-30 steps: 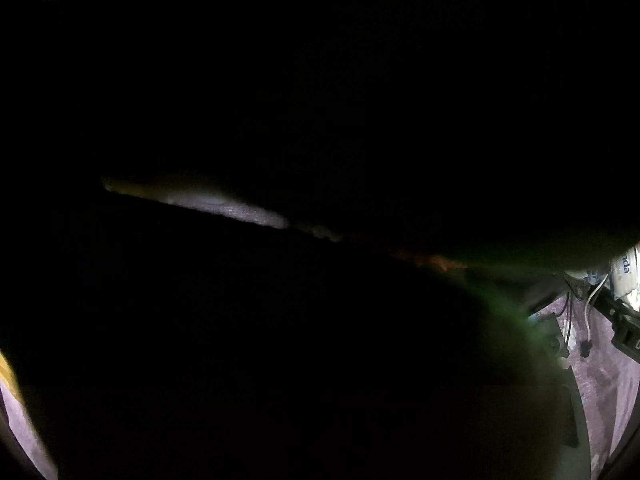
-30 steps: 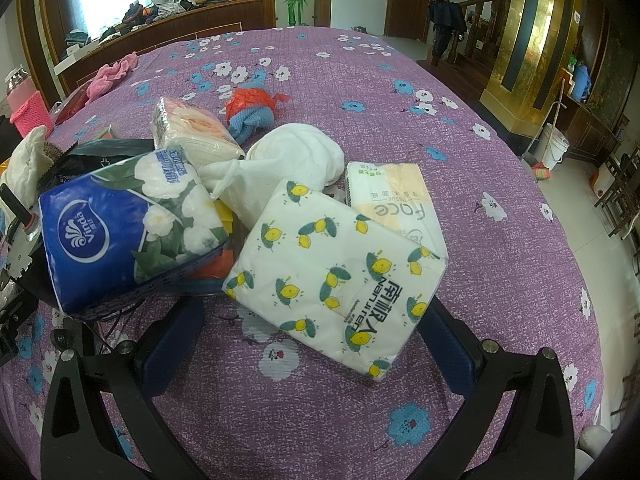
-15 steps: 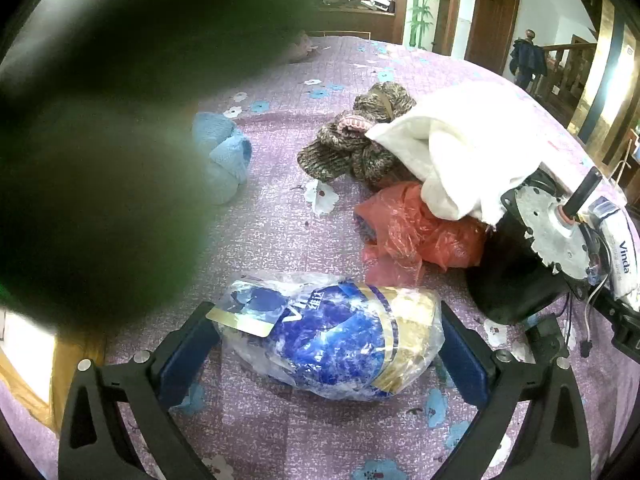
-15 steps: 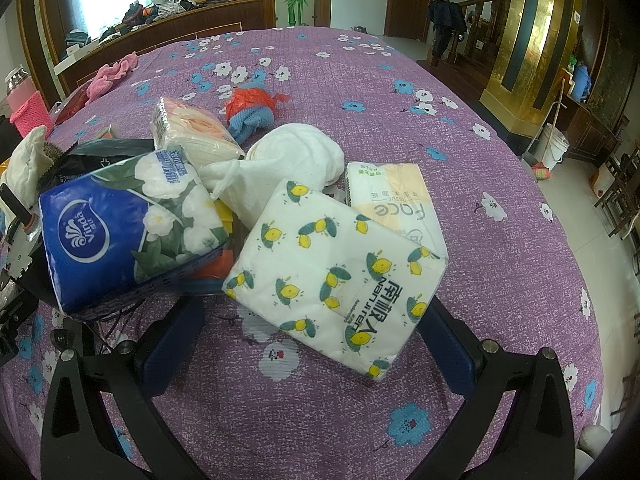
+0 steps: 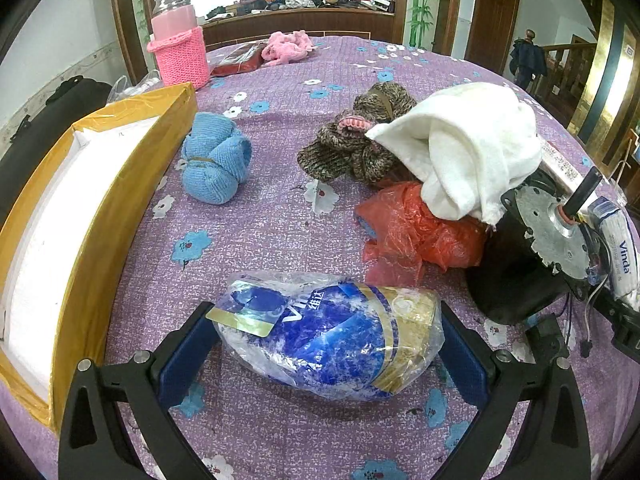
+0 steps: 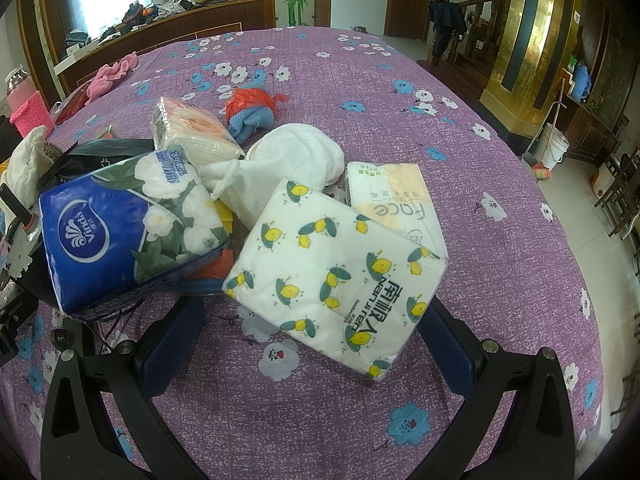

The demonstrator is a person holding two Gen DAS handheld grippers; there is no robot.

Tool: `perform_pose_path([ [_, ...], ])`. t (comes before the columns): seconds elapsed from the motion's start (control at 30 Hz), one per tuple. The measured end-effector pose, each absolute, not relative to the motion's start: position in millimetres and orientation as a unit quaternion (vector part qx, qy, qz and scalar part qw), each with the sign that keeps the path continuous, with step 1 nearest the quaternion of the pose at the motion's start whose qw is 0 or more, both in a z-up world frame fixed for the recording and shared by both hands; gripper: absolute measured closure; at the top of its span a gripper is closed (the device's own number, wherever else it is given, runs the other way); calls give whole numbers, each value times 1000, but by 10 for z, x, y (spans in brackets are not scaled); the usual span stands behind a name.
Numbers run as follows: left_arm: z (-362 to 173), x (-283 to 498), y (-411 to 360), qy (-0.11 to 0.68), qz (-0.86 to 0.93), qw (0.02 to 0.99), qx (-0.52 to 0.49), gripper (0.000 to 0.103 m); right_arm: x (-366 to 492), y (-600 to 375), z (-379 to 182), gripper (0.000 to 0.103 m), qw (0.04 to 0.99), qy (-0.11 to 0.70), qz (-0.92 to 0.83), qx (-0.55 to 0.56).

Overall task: Organize soft objects
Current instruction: 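Move left tool to blue-wrapped roll while right tool approaches lemon-print tissue pack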

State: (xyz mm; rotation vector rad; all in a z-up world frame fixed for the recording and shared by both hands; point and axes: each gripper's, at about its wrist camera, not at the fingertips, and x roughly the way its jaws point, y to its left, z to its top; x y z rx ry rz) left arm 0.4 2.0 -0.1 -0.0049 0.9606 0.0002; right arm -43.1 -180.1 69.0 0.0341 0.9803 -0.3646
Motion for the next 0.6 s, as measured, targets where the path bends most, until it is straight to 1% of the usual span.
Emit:
perform_pose_path([
  [0.27, 11, 13, 60, 465, -1, 885, -1, 1, -428, -1797, 689, 0, 866, 468, -174, 16],
  [0.33, 39, 13, 236, 486, -25, 873, 4, 1, -425, -1792, 688, 0, 866, 468, -176, 16],
  [0.43, 25, 19, 290, 504, -44, 863, 5, 1, -426, -1798, 689, 0, 866, 468, -173, 17],
  [0.5, 26, -38, 284, 493, -39, 869, 15, 1, -457, -1836, 707, 0, 866, 474, -160, 20],
  [0.6, 41, -67, 283, 488, -28, 872, 8, 1, -513, -1906, 753, 0, 864, 478, -147, 54],
])
